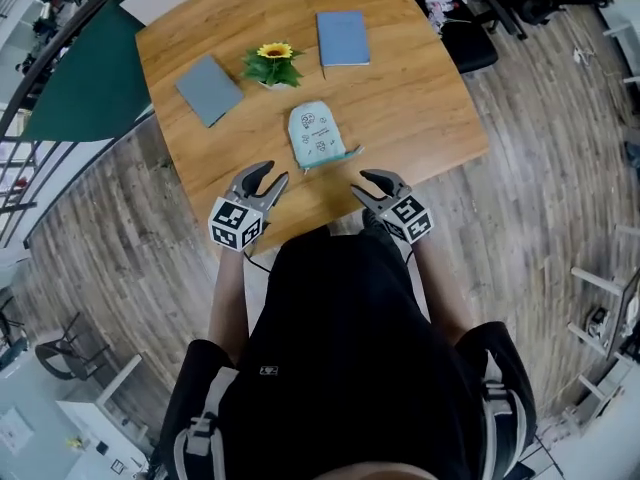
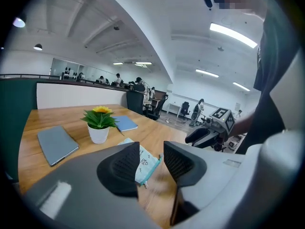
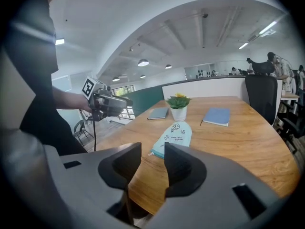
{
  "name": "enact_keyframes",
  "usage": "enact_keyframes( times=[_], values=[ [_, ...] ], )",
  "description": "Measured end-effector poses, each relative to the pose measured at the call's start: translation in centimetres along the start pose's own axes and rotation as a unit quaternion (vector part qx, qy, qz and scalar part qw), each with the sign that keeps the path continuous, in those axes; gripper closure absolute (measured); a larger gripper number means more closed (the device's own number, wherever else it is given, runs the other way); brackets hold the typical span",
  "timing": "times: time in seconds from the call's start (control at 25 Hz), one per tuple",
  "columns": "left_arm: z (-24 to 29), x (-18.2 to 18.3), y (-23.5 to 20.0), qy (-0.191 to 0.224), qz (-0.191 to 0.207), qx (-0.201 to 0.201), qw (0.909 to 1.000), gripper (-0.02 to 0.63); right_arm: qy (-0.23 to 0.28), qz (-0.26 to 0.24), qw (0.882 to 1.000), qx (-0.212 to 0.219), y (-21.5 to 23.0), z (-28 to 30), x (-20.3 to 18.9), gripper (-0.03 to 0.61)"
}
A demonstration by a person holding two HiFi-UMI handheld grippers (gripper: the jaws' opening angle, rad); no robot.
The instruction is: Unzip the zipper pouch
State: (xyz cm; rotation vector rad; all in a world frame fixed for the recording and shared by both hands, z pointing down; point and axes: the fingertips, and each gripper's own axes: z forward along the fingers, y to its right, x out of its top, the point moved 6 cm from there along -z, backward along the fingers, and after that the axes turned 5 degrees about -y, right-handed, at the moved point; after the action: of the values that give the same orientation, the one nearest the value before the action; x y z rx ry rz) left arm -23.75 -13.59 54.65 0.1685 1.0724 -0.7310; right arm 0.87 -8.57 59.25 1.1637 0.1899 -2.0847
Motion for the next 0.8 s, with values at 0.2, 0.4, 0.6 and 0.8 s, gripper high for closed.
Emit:
enact_keyframes(
  times=[0.2, 0.4, 0.6, 0.8],
  values=[
    [1.8, -2.0, -2.2, -0.055, 0.067, 0.004, 0.9962, 0.462, -0.009, 0.018, 1.000, -0.013, -0.9, 0.6, -0.4, 0.426],
    [3.9, -3.9, -3.9, -0.096, 0.132, -0.009, 0.9866, 0.468, -0.022, 0.035, 0.999, -0.021, -1.4, 1.1, -1.3, 0.428],
    [6.1, -5.2, -5.1, -0.121, 0.189, -0.021, 0.9744, 0.471, -0.032, 0.048, 0.998, -0.025, -2.0, 1.4, -2.0, 0.428],
    [8.6, -6.5, -5.3, -0.149, 0.260, -0.065, 0.9518, 0.480, -0.040, 0.068, 0.996, -0.032, -2.1, 1.1, -2.9, 0.430]
  ],
)
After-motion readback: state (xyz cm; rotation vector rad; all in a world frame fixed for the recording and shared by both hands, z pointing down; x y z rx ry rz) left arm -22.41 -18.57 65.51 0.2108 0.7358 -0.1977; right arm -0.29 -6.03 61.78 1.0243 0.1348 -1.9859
